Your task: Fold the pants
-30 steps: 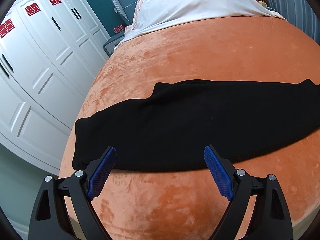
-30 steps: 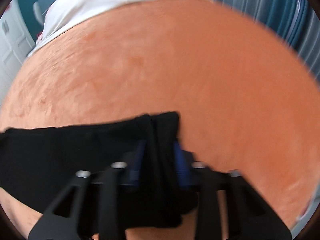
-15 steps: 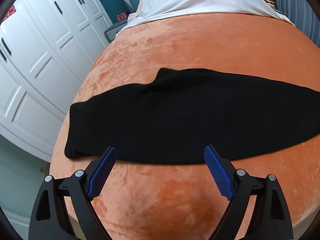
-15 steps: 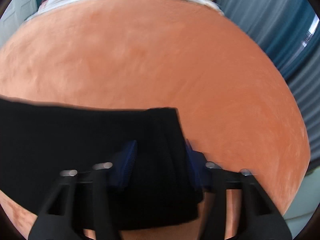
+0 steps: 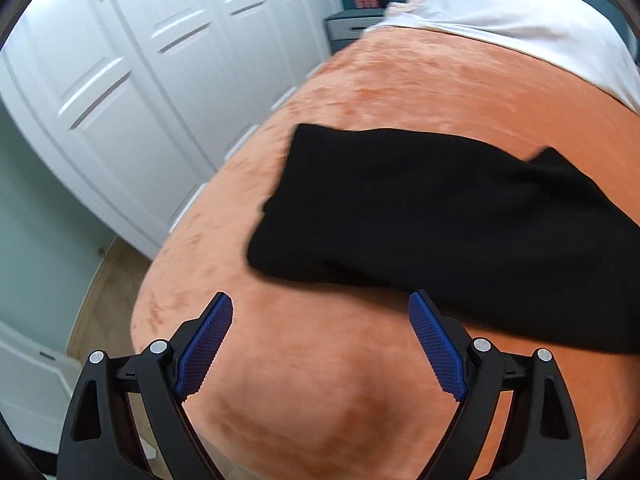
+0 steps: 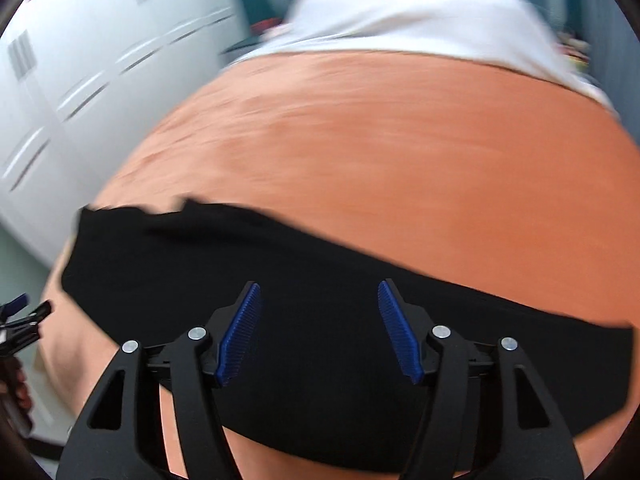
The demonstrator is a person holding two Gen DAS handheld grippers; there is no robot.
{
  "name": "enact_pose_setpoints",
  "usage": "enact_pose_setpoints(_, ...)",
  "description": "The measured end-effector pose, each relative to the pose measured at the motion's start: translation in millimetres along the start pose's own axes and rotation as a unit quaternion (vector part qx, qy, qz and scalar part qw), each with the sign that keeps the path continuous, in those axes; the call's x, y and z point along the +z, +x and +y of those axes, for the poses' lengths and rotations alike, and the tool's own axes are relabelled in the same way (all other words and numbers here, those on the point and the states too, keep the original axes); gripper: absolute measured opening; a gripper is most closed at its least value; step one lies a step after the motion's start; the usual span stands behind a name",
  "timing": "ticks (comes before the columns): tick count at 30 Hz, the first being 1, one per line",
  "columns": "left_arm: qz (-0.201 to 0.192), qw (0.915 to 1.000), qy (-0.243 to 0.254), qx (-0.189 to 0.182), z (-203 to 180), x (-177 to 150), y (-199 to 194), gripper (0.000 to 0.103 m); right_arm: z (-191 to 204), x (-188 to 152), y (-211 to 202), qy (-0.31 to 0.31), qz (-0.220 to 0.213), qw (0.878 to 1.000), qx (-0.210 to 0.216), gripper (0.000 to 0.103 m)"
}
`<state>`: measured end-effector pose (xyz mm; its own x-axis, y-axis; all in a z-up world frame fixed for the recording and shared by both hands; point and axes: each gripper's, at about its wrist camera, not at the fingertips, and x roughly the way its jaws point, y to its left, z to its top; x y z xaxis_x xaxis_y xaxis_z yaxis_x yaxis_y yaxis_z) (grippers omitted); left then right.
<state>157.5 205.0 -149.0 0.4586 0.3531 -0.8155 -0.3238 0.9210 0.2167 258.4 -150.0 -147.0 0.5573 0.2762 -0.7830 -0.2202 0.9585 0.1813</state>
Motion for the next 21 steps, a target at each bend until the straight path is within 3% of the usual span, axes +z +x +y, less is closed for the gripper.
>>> enact_pose_setpoints(2,0.015,0.9990,-0.031,-0.027,27,2,15,0.087,49,11,20,-0.021,0.004,1.000,0.019,0.059)
enact_pose_setpoints(4,0.045,0.9921,-0.079,-0.086,56,3,36,0.087,94,14,32,-0.039,0.007,0.999,0.035,0.062)
enact_pose_setpoints(5,0.060,0.9854,-0.105,-0.119,65,2,46,0.087,112,15,33,-0.050,0.007,0.998,0.032,0.065)
enact_pose_setpoints(6,0.076,0.9721,-0.140,-0.172,76,2,58,0.087,128,13,35,-0.061,0.005,0.998,0.029,0.069)
enact_pose_setpoints(8,0.088,0.9534,-0.186,-0.221,85,3,75,0.087,136,16,39,-0.069,0.006,0.997,0.023,0.069)
enact_pose_setpoints(9,0.089,0.9484,-0.196,-0.233,86,5,83,0.087,142,12,40,-0.069,0.006,0.997,0.022,0.069)
enact_pose_setpoints(11,0.090,0.9476,-0.193,-0.238,82,11,95,0.087,143,8,40,-0.052,0.009,0.998,0.018,0.069)
enact_pose_setpoints(12,0.087,0.9483,-0.187,-0.241,80,17,102,0.082,141,8,39,-0.039,0.008,0.999,0.012,0.070)
enact_pose_setpoints(14,0.081,0.9487,-0.188,-0.241,78,23,108,0.062,133,-3,27,-0.012,0.007,1.000,-0.004,0.070)
enact_pose_setpoints(15,0.074,0.9506,-0.181,-0.241,77,29,111,0.037,130,-6,24,-0.001,0.006,1.000,-0.010,0.070)
enact_pose_setpoints(16,0.071,0.9529,-0.170,-0.241,79,35,114,0.005,125,-11,18,0.014,0.005,1.000,-0.018,0.071)
enact_pose_setpoints(19,0.058,0.9470,-0.149,-0.279,88,68,120,0.006,111,-18,6,0.039,0.002,0.998,-0.044,0.071)
enact_pose_setpoints(21,0.005,0.9503,-0.121,-0.287,92,103,97,0.006,104,-20,-3,0.052,-0.005,0.997,-0.056,0.072)
